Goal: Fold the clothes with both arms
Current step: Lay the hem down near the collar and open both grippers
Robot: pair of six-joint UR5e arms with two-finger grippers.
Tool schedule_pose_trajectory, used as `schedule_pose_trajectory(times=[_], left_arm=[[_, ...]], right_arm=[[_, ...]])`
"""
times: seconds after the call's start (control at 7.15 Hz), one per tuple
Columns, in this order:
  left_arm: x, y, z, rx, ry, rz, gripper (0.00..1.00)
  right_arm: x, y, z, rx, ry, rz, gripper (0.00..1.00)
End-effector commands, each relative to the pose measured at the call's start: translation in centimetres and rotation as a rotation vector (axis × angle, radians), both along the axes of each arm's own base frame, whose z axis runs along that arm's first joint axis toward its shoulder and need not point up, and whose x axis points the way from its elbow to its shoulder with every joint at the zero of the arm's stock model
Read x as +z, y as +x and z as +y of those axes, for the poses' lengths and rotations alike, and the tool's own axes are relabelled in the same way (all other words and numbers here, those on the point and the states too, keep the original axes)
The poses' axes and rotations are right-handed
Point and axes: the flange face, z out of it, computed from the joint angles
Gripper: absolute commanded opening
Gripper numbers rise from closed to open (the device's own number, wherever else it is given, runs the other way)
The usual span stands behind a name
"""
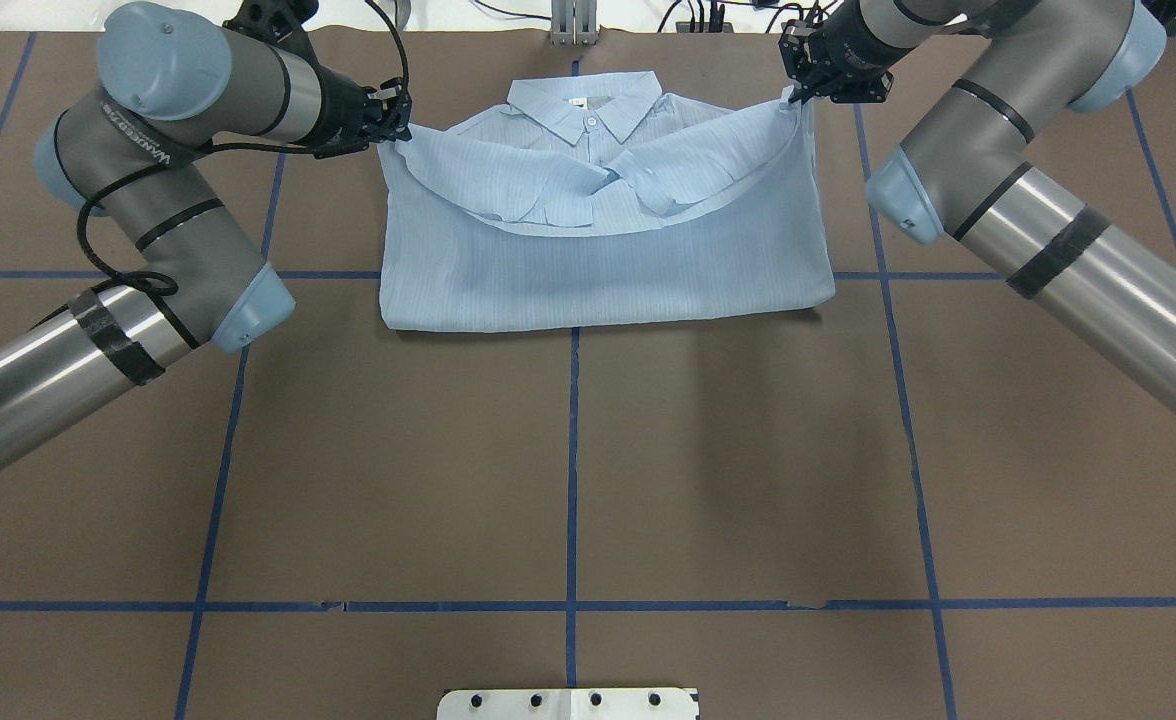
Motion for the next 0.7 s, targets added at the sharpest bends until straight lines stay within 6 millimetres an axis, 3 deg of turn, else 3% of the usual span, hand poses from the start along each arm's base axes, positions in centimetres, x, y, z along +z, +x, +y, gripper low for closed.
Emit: schedule_pose_trajectory(times=[0.0, 0.28, 0.56], left_arm=[[1.8, 1.0, -1.7, -0.01, -0.002, -0.006, 0.0], [4.9, 1.7, -2.5, -0.012, -0.005, -0.01, 0.0], [5.8, 2.4, -3.2, -0.01, -0.004, -0.009, 0.0]], right_arm=[[-0.9, -1.2, -2.0, 0.0, -0.011, 0.011, 0.0], [0.5, -2.0, -3.2, 0.002, -0.01, 0.015, 0.0], [1.7, -2.7, -3.2, -0.003, -0.011, 0.021, 0.0]])
